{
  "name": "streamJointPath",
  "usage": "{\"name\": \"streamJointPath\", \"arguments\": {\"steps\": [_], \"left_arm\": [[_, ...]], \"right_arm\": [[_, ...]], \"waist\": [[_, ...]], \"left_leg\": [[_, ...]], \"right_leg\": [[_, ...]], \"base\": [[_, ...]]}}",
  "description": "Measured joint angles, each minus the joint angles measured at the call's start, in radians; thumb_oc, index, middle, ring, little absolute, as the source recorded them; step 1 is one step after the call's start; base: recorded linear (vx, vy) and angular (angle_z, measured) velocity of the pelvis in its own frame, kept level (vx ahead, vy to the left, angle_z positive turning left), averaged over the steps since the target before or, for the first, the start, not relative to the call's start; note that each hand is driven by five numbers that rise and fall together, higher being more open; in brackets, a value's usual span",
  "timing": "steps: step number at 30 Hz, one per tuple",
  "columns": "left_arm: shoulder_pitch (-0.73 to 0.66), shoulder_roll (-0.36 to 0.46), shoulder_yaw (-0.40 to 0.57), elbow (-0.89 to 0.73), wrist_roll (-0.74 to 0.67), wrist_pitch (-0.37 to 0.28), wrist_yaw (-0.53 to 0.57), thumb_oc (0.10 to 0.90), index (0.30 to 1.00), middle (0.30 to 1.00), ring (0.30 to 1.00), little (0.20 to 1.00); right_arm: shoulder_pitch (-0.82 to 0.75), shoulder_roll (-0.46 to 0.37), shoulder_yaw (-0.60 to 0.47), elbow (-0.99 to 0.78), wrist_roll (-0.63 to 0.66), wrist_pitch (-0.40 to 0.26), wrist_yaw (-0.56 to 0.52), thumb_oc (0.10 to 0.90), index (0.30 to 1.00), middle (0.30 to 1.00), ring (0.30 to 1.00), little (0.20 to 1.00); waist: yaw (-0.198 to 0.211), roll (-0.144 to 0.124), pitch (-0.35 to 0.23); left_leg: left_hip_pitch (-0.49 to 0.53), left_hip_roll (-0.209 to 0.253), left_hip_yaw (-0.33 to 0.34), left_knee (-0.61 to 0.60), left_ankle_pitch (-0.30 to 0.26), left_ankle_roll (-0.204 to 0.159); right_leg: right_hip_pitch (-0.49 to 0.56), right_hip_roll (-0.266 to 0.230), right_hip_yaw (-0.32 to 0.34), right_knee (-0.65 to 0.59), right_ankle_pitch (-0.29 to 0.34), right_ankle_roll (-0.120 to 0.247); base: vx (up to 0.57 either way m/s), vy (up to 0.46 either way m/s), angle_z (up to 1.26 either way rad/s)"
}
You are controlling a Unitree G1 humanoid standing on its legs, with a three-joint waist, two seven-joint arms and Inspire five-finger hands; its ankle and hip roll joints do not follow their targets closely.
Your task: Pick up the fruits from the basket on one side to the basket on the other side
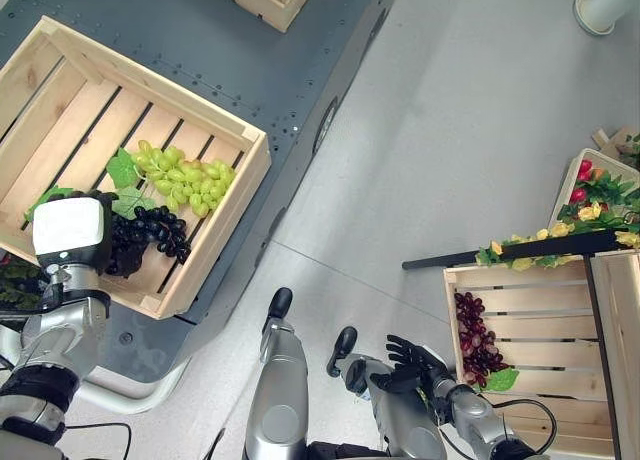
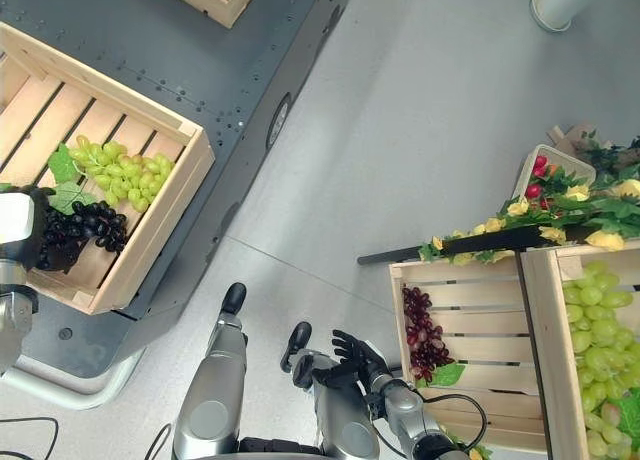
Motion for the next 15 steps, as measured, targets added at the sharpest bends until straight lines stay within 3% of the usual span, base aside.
{"name": "streamJointPath", "arguments": {"steps": [6, 15], "left_arm": [[-0.018, -0.001, -0.005, 0.0, 0.019, 0.0, 0.041, 0.8, 0.9, 0.9, 0.9, 0.9], [-0.033, -0.01, -0.078, 0.021, 0.048, 0.046, -0.044, 0.8, 0.9, 0.9, 0.9, 0.9]], "right_arm": [[0.0, 0.0, 0.001, 0.0, 0.0, 0.0, 0.0, 0.8, 0.9, 0.9, 0.9, 0.9], [0.0, 0.0, 0.001, -0.002, -0.001, 0.003, 0.0, 0.8, 0.9, 0.9, 0.9, 0.9]], "waist": [[-0.003, -0.001, 0.0], [-0.014, -0.001, 0.0]], "left_leg": [[0.001, 0.001, 0.003, 0.0, 0.001, 0.002], [0.006, 0.002, 0.011, 0.004, 0.0, 0.003]], "right_leg": [[0.0, 0.001, 0.003, 0.0, 0.002, -0.001], [0.003, 0.0, 0.011, 0.0, 0.007, 0.002]], "base": [[0.0, 0.006, -0.01], [-0.01, 0.015, -0.02]]}}
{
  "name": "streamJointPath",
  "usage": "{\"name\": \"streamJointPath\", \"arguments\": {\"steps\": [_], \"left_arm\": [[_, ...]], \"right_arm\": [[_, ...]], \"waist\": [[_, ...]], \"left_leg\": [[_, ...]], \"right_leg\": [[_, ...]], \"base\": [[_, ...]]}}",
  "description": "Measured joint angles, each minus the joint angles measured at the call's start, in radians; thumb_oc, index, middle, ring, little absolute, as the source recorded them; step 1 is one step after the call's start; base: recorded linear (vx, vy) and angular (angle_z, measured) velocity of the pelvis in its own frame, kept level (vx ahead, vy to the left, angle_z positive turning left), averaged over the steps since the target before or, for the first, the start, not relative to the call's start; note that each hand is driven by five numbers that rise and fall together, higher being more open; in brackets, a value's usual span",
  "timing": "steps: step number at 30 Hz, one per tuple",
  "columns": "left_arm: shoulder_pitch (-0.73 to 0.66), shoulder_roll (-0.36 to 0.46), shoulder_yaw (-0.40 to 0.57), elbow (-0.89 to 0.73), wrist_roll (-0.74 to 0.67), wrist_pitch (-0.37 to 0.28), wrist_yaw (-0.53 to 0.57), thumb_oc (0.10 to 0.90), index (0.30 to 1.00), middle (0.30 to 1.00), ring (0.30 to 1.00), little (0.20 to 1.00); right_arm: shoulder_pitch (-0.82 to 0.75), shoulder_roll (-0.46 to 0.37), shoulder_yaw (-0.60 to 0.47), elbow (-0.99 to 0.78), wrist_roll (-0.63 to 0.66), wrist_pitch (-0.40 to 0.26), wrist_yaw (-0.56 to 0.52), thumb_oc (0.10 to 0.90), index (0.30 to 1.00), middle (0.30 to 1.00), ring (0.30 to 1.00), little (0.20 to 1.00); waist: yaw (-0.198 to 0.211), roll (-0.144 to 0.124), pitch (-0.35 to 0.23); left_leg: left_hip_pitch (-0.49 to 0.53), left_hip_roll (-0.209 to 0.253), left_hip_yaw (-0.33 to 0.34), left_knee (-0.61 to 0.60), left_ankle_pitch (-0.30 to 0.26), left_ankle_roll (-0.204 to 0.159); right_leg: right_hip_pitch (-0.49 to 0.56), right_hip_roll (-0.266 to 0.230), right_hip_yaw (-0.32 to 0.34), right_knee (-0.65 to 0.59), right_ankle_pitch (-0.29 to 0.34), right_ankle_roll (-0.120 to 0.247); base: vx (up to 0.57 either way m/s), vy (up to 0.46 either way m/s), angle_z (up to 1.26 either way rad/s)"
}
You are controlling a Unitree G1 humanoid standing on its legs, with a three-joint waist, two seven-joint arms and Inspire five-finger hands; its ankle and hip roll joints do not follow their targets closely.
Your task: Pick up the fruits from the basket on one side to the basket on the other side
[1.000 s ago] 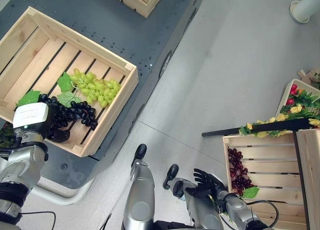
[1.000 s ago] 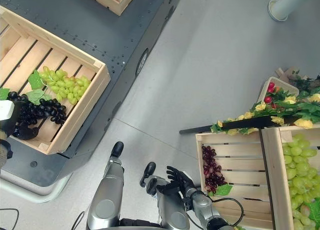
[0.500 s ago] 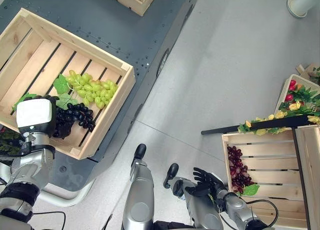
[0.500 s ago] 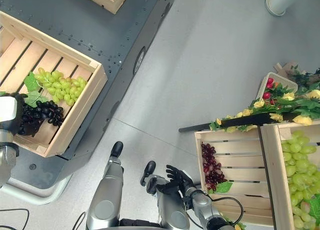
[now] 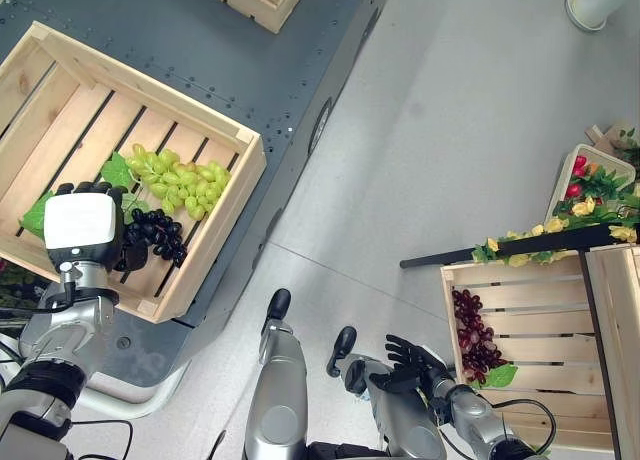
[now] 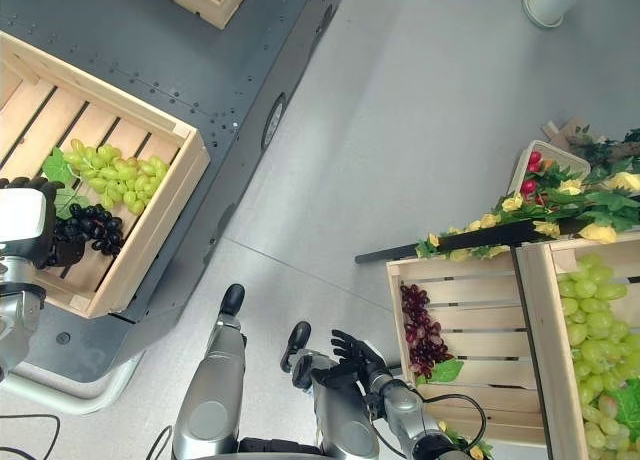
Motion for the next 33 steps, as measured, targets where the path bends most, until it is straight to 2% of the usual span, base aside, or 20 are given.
{"name": "streamJointPath", "arguments": {"steps": [6, 13, 19, 25, 30, 33], "left_arm": [[-0.032, -0.023, -0.036, 0.081, -0.001, 0.019, -0.065, 0.8, 0.9, 0.9, 0.9, 0.9], [-0.051, -0.023, -0.04, 0.096, -0.001, 0.018, -0.107, 0.8, 0.9, 0.9, 0.9, 0.9], [-0.082, -0.029, -0.066, 0.146, -0.001, 0.034, -0.095, 0.8, 0.9, 0.9, 0.9, 0.9], [-0.151, -0.068, -0.08, 0.222, -0.014, 0.043, -0.044, 0.8, 0.9, 0.9, 0.9, 0.9], [-0.169, -0.088, -0.099, 0.246, -0.015, 0.012, -0.044, 0.8, 0.9, 0.9, 0.9, 0.9], [-0.176, -0.09, -0.127, 0.254, -0.016, -0.037, -0.046, 0.8, 0.9, 0.9, 0.9, 0.9]], "right_arm": [[0.0, -0.001, 0.001, -0.01, 0.0, 0.004, 0.0, 0.8, 0.9, 0.9, 0.9, 0.9], [-0.001, -0.004, 0.001, -0.014, 0.0, 0.007, 0.0, 0.8, 0.9, 0.9, 0.9, 0.9], [-0.004, -0.005, 0.004, -0.017, 0.0, 0.008, 0.0, 0.8, 0.9, 0.9, 0.9, 0.9], [-0.019, -0.009, 0.036, -0.017, 0.0, 0.016, -0.001, 0.8, 0.9, 0.9, 0.9, 0.9], [-0.021, -0.009, 0.037, -0.017, 0.0, 0.017, -0.002, 0.8, 0.9, 0.9, 0.9, 0.9], [-0.022, -0.009, 0.038, -0.017, 0.0, 0.018, -0.002, 0.8, 0.9, 0.9, 0.9, 0.9]], "waist": [[-0.009, 0.0, 0.0], [-0.009, 0.0, 0.0], [-0.01, -0.002, -0.001], [-0.011, -0.012, -0.002], [-0.014, -0.014, -0.002], [-0.015, -0.014, -0.002]], "left_leg": [[0.0, 0.002, 0.016, 0.011, -0.007, 0.003], [-0.009, 0.002, 0.017, 0.012, -0.006, 0.005], [-0.015, 0.002, 0.017, 0.013, -0.005, 0.008], [-0.016, 0.004, 0.016, 0.02, -0.006, 0.008], [-0.024, 0.004, 0.017, 0.029, -0.008, 0.011], [-0.029, 0.004, 0.017, 0.029, -0.008, 0.012]], "right_leg": [[-0.002, 0.001, 0.016, 0.0, 0.006, 0.003], [-0.011, 0.002, 0.017, 0.0, 0.007, 0.003], [-0.015, 0.004, 0.017, 0.0, 0.008, 0.003], [-0.014, 0.006, 0.017, 0.0, 0.011, 0.003], [-0.017, 0.007, 0.019, -0.003, 0.017, 0.006], [-0.018, 0.007, 0.019, -0.012, 0.023, 0.007]], "base": [[-0.01, 0.004, -0.07], [0.0, 0.0, 0.0], [0.0, 0.0, 0.0], [0.0, 0.0, 0.0], [0.0, 0.0, 0.0], [0.0, 0.0, 0.0]]}}
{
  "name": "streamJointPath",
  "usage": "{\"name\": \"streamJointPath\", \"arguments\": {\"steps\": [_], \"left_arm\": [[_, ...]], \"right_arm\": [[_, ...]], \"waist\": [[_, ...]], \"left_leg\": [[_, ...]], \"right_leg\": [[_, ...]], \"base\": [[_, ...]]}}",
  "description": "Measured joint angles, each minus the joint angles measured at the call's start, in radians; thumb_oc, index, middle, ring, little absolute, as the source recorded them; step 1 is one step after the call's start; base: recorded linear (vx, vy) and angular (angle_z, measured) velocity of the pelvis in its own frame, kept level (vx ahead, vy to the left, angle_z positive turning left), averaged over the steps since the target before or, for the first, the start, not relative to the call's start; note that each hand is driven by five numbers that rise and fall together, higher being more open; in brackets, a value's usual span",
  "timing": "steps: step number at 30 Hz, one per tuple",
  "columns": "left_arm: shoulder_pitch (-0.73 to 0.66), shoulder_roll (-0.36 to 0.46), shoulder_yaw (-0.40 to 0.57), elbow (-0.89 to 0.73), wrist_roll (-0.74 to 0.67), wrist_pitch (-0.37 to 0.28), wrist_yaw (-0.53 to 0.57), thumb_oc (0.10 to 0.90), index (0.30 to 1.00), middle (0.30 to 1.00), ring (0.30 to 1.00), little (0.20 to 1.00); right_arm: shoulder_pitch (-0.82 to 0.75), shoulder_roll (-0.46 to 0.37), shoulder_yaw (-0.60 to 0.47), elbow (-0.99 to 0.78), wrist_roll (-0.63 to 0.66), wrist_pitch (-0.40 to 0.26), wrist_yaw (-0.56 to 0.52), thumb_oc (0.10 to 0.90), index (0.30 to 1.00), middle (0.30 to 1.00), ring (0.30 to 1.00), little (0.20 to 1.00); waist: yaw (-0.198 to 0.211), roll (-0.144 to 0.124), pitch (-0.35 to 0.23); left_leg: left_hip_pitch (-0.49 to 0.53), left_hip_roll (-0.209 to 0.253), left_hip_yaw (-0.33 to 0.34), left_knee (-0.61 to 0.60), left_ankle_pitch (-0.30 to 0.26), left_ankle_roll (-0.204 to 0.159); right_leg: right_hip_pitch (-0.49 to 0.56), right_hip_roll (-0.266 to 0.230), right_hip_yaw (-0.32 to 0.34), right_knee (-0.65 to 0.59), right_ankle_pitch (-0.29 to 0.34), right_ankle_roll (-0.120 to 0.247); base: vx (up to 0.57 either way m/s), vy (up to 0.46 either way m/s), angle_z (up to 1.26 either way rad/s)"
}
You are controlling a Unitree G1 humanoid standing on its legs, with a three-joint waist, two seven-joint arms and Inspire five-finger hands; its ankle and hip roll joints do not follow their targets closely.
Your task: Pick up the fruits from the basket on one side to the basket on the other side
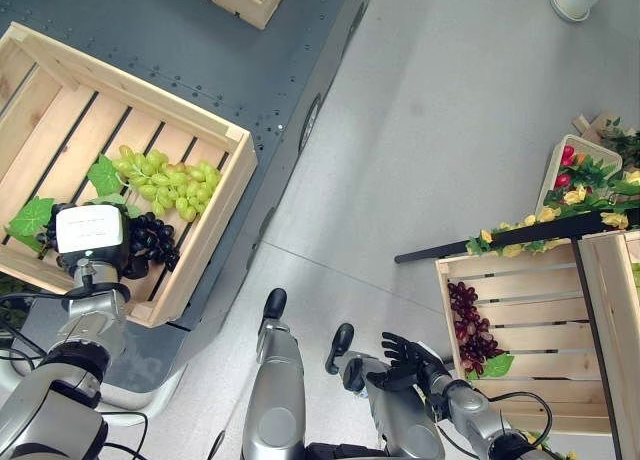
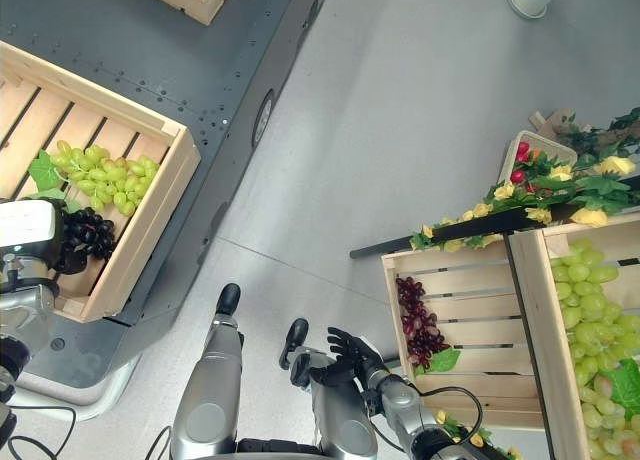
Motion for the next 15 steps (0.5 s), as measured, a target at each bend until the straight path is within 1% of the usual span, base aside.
{"name": "streamJointPath", "arguments": {"steps": [1, 2, 5, 8, 11, 12, 13, 14, 15], "left_arm": [[-0.011, -0.002, -0.007, 0.001, -0.005, -0.029, 0.0, 0.8, 0.9, 0.9, 0.9, 0.9], [-0.015, -0.001, -0.014, 0.001, -0.007, -0.04, -0.001, 0.8, 0.9, 0.9, 0.9, 0.9], [-0.027, 0.009, -0.031, -0.001, -0.008, -0.109, -0.01, 0.8, 0.9, 0.9, 0.9, 0.9], [-0.03, 0.01, -0.038, 0.0, -0.018, -0.138, -0.026, 0.8, 0.9, 0.9, 0.9, 0.9], [-0.03, 0.016, -0.045, 0.001, -0.021, -0.145, -0.047, 0.8, 0.9, 0.9, 0.9, 0.9], [-0.031, 0.022, -0.046, 0.001, -0.029, -0.151, -0.063, 0.568, 0.552, 0.552, 0.552, 0.552], [-0.032, 0.025, -0.047, 0.001, -0.029, -0.154, -0.069, 0.551, 0.526, 0.526, 0.526, 0.526], [-0.034, 0.027, -0.05, 0.001, -0.029, -0.155, -0.082, 0.4, 0.3, 0.3, 0.3, 0.3], [-0.037, 0.027, -0.05, 0.001, -0.029, -0.155, -0.091, 0.4, 0.3, 0.3, 0.3, 0.3]], "right_arm": [[0.0, 0.0, 0.0, 0.0, 0.0, 0.0, 0.0, 0.8, 0.9, 0.9, 0.9, 0.9], [0.0, 0.0, 0.0, 0.0, 0.0, 0.0, 0.0, 0.8, 0.9, 0.9, 0.9, 0.9], [0.0, 0.0, 0.0, 0.0, 0.0, 0.0, 0.0, 0.8, 0.9, 0.9, 0.9, 0.9], [-0.002, 0.0, 0.0, 0.0, 0.0, 0.0, 0.0, 0.8, 0.9, 0.9, 0.9, 0.9], [-0.006, 0.0, 0.0, 0.0, 0.0, 0.0, 0.0, 0.8, 0.9, 0.9, 0.9, 0.9], [-0.006, 0.0, 0.001, 0.0, 0.0, 0.0, 0.0, 0.8, 0.9, 0.9, 0.9, 0.9], [-0.006, 0.0, 0.001, 0.0, 0.0, 0.0, 0.0, 0.8, 0.9, 0.9, 0.9, 0.9], [-0.006, 0.0, 0.001, 0.001, 0.0, 0.0, 0.0, 0.8, 0.9, 0.9, 0.9, 0.9], [-0.006, 0.0, 0.001, 0.0, 0.0, 0.0, 0.0, 0.8, 0.9, 0.9, 0.9, 0.9]], "waist": [[-0.001, 0.0, 0.0], [0.0, 0.0, 0.0], [-0.004, -0.001, 0.0], [-0.012, -0.001, 0.0], [-0.023, -0.001, 0.0], [-0.024, -0.001, 0.0], [-0.024, -0.001, 0.0], [-0.024, -0.001, 0.0], [-0.024, -0.001, 0.0]], "left_leg": [[-0.002, 0.0, 0.0, 0.0, 0.0, 0.001], [-0.003, 0.0, 0.0, 0.0, 0.0, 0.001], [-0.003, -0.001, 0.003, 0.0, -0.001, 0.004], [-0.003, -0.001, 0.004, 0.0, -0.001, 0.004], [-0.003, -0.001, 0.004, 0.0, -0.001, 0.004], [-0.003, 0.0, 0.004, 0.001, -0.001, 0.004], [-0.003, 0.0, 0.005, 0.001, -0.001, 0.004], [-0.003, -0.001, 0.006, 0.001, -0.001, 0.004], [-0.003, -0.001, 0.006, 0.001, -0.001, 0.004]], "right_leg": [[0.0, 0.001, 0.0, -0.004, 0.002, 0.001], [0.0, 0.0, 0.0, -0.005, 0.003, 0.002], [0.0, 0.001, 0.003, -0.007, 0.004, 0.003], [0.0, 0.0, 0.004, -0.008, 0.004, 0.003], [0.0, 0.0, 0.004, -0.007, 0.004, 0.003], [-0.001, -0.001, 0.005, -0.007, 0.004, 0.003], [-0.001, -0.001, 0.005, -0.007, 0.004, 0.003], [-0.001, -0.002, 0.006, -0.006, 0.004, 0.003], [-0.001, -0.003, 0.006, -0.006, 0.004, 0.003]], "base": [[0.0, 0.0, 0.0], [0.0, 0.0, 0.0], [0.0, 0.0, 0.0], [0.0, 0.0, 0.0], [0.0, 0.0, 0.0], [0.0, 0.0, 0.0], [0.0, 0.0, 0.0], [0.0, 0.0, 0.0], [0.0, 0.0, 0.0]]}}
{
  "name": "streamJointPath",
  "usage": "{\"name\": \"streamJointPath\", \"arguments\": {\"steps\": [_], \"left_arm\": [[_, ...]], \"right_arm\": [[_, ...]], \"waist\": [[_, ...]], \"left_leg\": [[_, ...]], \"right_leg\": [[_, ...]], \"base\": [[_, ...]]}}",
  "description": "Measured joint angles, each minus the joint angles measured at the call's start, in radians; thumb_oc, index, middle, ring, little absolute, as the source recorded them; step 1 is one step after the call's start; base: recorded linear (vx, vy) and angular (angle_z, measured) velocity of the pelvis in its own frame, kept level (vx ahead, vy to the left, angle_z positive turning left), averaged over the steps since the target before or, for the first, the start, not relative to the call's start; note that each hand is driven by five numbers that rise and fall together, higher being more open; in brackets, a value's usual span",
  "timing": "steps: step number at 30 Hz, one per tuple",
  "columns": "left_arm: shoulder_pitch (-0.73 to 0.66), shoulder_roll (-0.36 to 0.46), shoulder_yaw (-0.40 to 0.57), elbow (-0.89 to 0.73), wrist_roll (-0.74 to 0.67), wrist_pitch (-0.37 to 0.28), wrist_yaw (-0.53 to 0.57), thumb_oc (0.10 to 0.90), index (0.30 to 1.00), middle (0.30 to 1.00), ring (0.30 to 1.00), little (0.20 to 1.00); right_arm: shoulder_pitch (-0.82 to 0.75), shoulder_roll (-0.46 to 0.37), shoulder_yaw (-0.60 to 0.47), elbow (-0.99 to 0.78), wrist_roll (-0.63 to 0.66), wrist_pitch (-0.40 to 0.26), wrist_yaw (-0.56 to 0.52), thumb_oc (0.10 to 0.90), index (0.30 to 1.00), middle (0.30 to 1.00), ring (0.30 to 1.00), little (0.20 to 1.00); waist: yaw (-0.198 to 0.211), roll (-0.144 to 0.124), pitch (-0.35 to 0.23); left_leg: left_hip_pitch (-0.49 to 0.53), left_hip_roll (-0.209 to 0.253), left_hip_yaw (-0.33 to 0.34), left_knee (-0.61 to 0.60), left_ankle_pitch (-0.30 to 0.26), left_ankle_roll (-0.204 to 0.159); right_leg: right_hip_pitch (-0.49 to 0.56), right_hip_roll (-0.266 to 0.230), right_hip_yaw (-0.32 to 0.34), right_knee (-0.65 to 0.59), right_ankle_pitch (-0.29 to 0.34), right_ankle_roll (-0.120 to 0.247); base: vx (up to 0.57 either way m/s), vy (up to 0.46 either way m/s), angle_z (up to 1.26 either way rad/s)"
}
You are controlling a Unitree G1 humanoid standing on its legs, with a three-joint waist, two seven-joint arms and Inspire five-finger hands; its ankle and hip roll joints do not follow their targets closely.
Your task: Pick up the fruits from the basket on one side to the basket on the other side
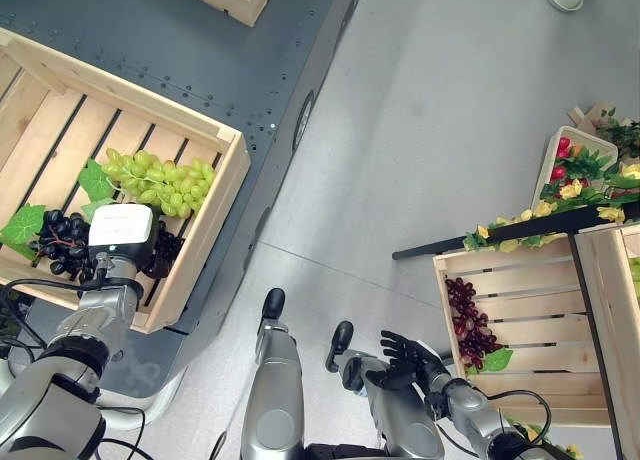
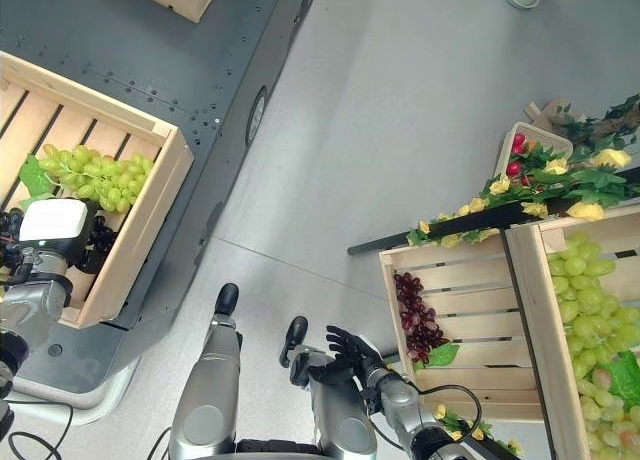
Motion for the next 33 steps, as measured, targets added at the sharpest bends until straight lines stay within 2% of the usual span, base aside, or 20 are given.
{"name": "streamJointPath", "arguments": {"steps": [14, 15, 16, 17, 18, 33], "left_arm": [[-0.036, -0.013, -0.018, 0.067, -0.009, 0.018, -0.028, 0.403, 0.305, 0.305, 0.305, 0.305], [-0.036, -0.015, -0.018, 0.069, -0.009, 0.018, -0.028, 0.507, 0.46, 0.46, 0.46, 0.46], [-0.036, -0.016, -0.018, 0.069, -0.008, 0.018, -0.028, 0.565, 0.547, 0.547, 0.547, 0.547], [-0.036, -0.018, -0.018, 0.07, -0.008, 0.018, -0.027, 0.765, 0.848, 0.848, 0.848, 0.848], [-0.036, -0.018, -0.018, 0.07, -0.009, 0.018, -0.027, 0.8, 0.9, 0.9, 0.9, 0.9], [-0.033, -0.017, -0.017, 0.045, -0.006, 0.031, -0.013, 0.8, 0.9, 0.9, 0.9, 0.9]], "right_arm": [[-0.026, -0.001, 0.024, 0.0, 0.001, 0.001, 0.0, 0.8, 0.9, 0.9, 0.9, 0.9], [-0.027, -0.001, 0.024, 0.0, 0.001, 0.002, 0.0, 0.8, 0.9, 0.9, 0.9, 0.9], [-0.027, -0.001, 0.024, 0.0, 0.001, 0.002, 0.0, 0.8, 0.9, 0.9, 0.9, 0.9], [-0.028, -0.001, 0.025, 0.0, 0.001, 0.002, 0.0, 0.8, 0.9, 0.9, 0.9, 0.9], [-0.028, -0.001, 0.025, 0.0, 0.001, 0.003, 0.0, 0.8, 0.9, 0.9, 0.9, 0.9], [-0.029, -0.001, 0.025, 0.003, 0.001, 0.003, -0.001, 0.8, 0.9, 0.9, 0.9, 0.9]], "waist": [[-0.022, -0.001, 0.0], [-0.022, -0.001, 0.0], [-0.022, -0.001, 0.0], [-0.021, -0.001, 0.0], [-0.021, -0.001, 0.0], [-0.013, -0.001, 0.0]], "left_leg": [[-0.016, 0.0, 0.0, -0.001, 0.0, 0.0], [-0.015, 0.001, 0.0, -0.001, 0.0, 0.0], [-0.015, 0.001, 0.0, -0.001, 0.0, 0.0], [-0.015, 0.001, 0.0, 0.0, 0.0, 0.0], [-0.015, 0.001, 0.0, 0.0, 0.0, 0.0], [-0.016, 0.0, -0.003, 0.0, 0.0, 0.0]], "right_leg": [[-0.016, 0.005, -0.001, 0.001, 0.002, -0.001], [-0.015, 0.005, -0.001, 0.001, 0.002, -0.001], [-0.015, 0.005, -0.002, 0.001, 0.002, -0.001], [-0.015, 0.005, -0.002, 0.002, 0.002, -0.001], [-0.015, 0.005, -0.002, 0.003, 0.002, -0.001], [-0.014, 0.005, -0.005, 0.002, 0.001, -0.002]], "base": [[0.0, 0.0, 0.0], [0.0, 0.0, 0.0], [0.0, 0.0, 0.0], [0.0, 0.0, 0.0], [0.0, 0.0, 0.0], [0.0, 0.0, 0.0]]}}
